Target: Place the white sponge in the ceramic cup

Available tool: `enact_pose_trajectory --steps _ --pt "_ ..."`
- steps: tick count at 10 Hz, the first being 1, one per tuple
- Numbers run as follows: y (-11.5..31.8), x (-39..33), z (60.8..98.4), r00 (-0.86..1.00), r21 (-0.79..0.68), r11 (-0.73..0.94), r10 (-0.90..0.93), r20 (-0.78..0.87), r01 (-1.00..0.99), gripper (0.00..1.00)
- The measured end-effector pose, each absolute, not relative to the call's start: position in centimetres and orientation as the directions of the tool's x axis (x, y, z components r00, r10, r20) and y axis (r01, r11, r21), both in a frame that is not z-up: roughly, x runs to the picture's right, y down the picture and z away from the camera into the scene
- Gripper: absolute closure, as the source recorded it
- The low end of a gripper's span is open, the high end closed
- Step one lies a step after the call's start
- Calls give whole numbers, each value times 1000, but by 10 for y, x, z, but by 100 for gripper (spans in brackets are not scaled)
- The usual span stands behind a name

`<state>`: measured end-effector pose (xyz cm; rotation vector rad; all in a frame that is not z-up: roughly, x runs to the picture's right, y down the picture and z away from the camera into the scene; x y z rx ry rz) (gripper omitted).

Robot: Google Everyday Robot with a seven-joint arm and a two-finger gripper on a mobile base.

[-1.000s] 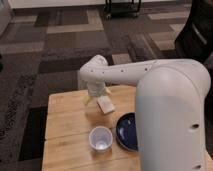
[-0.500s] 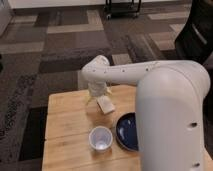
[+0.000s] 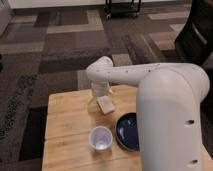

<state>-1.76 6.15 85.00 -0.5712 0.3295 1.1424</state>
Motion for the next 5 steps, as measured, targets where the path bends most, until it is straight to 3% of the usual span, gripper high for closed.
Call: enact_pose_trajectory --steps 4,5 --pt "65 -8 865 373 -268 267 756 -538 -926 22" --pt "64 -7 868 369 -269 261 757 -539 -927 28"
